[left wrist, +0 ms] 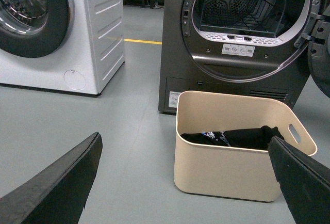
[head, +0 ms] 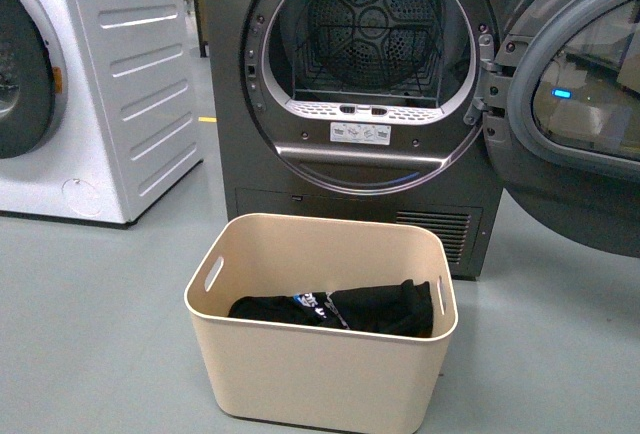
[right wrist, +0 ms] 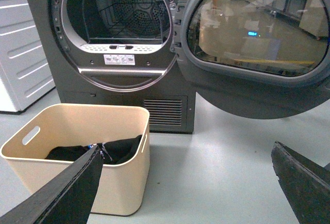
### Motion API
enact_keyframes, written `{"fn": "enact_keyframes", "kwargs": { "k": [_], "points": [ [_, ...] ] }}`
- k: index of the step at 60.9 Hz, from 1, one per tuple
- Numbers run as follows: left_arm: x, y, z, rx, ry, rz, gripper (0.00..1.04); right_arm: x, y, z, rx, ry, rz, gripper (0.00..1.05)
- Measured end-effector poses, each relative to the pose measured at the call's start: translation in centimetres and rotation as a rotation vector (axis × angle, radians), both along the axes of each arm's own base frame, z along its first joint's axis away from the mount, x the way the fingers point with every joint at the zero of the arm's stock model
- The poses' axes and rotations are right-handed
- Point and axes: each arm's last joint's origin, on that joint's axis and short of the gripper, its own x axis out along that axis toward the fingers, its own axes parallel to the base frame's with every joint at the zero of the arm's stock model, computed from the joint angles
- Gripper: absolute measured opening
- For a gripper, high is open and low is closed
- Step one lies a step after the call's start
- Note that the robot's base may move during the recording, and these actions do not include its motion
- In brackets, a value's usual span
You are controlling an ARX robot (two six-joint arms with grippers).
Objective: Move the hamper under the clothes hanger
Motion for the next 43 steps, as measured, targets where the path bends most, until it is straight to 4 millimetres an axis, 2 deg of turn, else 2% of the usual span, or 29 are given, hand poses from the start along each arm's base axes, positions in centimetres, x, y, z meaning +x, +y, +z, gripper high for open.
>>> {"fn": "enact_keyframes", "kwargs": {
  "k": [43],
  "points": [
    [0.02, -0.01, -0.02, 0.000, 0.005, -0.005, 0.98, 0.01, 0.00, -0.01, 0.000, 0.002, 0.000, 0.97]
  ]
}}
